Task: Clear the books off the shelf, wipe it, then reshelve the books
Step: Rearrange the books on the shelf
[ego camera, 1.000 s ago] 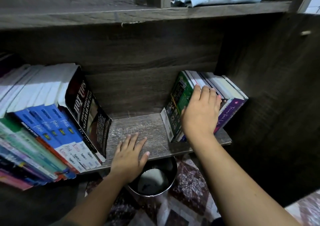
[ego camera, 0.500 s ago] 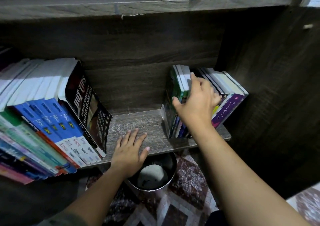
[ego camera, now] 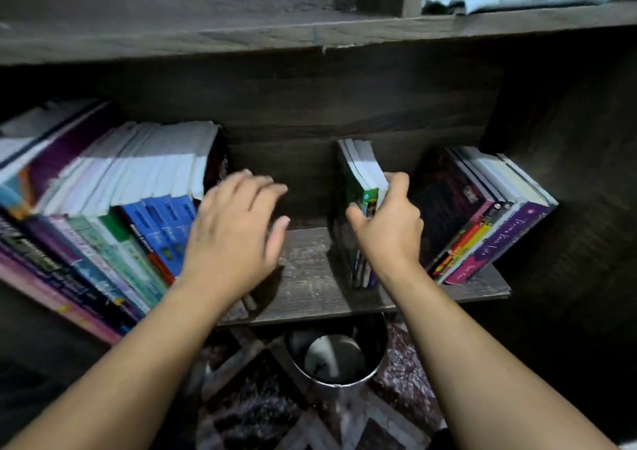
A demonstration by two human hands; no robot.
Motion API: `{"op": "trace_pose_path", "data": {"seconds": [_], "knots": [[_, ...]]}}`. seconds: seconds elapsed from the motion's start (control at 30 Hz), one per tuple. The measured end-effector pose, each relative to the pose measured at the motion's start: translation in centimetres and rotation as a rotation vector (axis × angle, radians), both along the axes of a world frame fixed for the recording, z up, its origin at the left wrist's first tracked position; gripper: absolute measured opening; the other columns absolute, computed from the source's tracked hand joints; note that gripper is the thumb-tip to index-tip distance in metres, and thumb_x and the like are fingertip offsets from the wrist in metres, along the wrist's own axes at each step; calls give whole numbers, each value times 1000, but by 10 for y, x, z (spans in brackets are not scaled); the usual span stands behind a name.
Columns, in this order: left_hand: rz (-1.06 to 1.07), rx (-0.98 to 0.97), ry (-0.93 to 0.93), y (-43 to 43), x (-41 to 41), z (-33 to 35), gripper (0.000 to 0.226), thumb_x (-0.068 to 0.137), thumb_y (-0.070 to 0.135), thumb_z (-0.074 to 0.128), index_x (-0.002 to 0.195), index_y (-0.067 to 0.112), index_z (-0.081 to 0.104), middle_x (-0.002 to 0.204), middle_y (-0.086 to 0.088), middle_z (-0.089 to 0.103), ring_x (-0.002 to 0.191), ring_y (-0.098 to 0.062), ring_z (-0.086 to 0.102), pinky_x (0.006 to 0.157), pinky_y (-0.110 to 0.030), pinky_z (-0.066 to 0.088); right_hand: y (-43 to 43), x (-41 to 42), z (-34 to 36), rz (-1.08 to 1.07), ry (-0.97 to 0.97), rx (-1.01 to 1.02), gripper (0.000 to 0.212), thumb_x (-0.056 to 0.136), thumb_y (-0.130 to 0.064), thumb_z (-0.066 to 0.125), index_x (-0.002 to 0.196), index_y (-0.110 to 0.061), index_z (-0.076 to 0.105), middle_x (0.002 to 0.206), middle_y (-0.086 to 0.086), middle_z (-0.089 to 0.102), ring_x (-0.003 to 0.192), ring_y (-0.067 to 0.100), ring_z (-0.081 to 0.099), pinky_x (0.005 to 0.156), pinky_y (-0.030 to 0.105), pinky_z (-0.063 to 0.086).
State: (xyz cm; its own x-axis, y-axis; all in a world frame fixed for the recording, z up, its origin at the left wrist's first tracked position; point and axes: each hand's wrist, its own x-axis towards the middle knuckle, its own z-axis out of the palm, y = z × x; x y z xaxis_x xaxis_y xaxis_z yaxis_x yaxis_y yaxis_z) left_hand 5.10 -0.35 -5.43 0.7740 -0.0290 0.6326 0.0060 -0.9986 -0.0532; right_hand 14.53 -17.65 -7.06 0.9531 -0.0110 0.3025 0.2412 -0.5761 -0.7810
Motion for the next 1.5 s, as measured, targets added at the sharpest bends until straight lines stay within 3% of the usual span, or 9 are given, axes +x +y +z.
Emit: {"op": "trace_pose_path", "data": {"seconds": [0.1,0.2,0.37,0.6,0.93,1.13,1.3,1.4,1.5], "knots": [[235,-7,-196,14,-32,31,32,91,31,54,117,14,63,128,-9,58,128,-32,43,106,-51,27,26,-13,1,24,-10,42,46,82,-30,69,117,-22,40,99,10,66,95,36,61,81,37,45],[434,-81,-188,39,-44,42,35,93,35,50,118,14,62,134,-8,55,131,-31,41,107,-53,23,58,-31,-3,89,-30,62,47,82,-30,68,120,-22,41,97,10,67,93,36,61,76,34,41],[366,-114,-46,61,-46,35,47,99,43,31,120,20,65,123,-1,66,113,-27,56,95,-44,38,105,-50,-4,180,-19,136,48,83,-30,69,121,-23,41,99,10,68,93,35,62,76,35,45],[368,-147,-59,61,-48,33,51,100,46,28,127,20,63,129,1,62,121,-23,53,97,-40,34,110,-27,12,730,312,-83,76,89,-28,63,148,-23,15,129,4,58,115,22,56,97,33,44],[422,-134,-17,55,-46,34,55,100,45,23,132,19,58,134,0,58,125,-23,49,103,-41,25,111,-27,-21,691,145,-106,86,93,-29,62,153,-36,1,144,9,48,127,26,49,106,39,39],[454,-159,-3,39,-40,34,52,100,42,26,130,15,58,133,-4,58,124,-26,47,109,-54,19,101,-22,-25,568,6,-122,64,92,-34,62,148,-30,33,125,12,63,110,27,61,97,40,48],[507,-197,5,31,-33,36,46,101,38,32,131,15,56,134,-6,56,124,-28,46,110,-53,19,101,-22,-24,571,56,-85,63,89,-36,66,145,-33,39,127,9,63,111,25,60,97,37,48],[464,-185,-27,21,-32,33,43,99,38,38,129,15,57,132,-5,56,125,-26,45,111,-57,18,86,-14,-15,612,71,-193,64,82,-43,72,140,-37,45,127,6,64,114,26,59,96,37,49],[329,-131,-74,2,-28,24,38,94,36,47,124,16,59,130,-2,57,131,-25,41,112,-59,11,56,-3,-3,503,-40,-362,43,88,-41,65,129,-33,57,123,4,64,113,27,59,92,36,49]]}}
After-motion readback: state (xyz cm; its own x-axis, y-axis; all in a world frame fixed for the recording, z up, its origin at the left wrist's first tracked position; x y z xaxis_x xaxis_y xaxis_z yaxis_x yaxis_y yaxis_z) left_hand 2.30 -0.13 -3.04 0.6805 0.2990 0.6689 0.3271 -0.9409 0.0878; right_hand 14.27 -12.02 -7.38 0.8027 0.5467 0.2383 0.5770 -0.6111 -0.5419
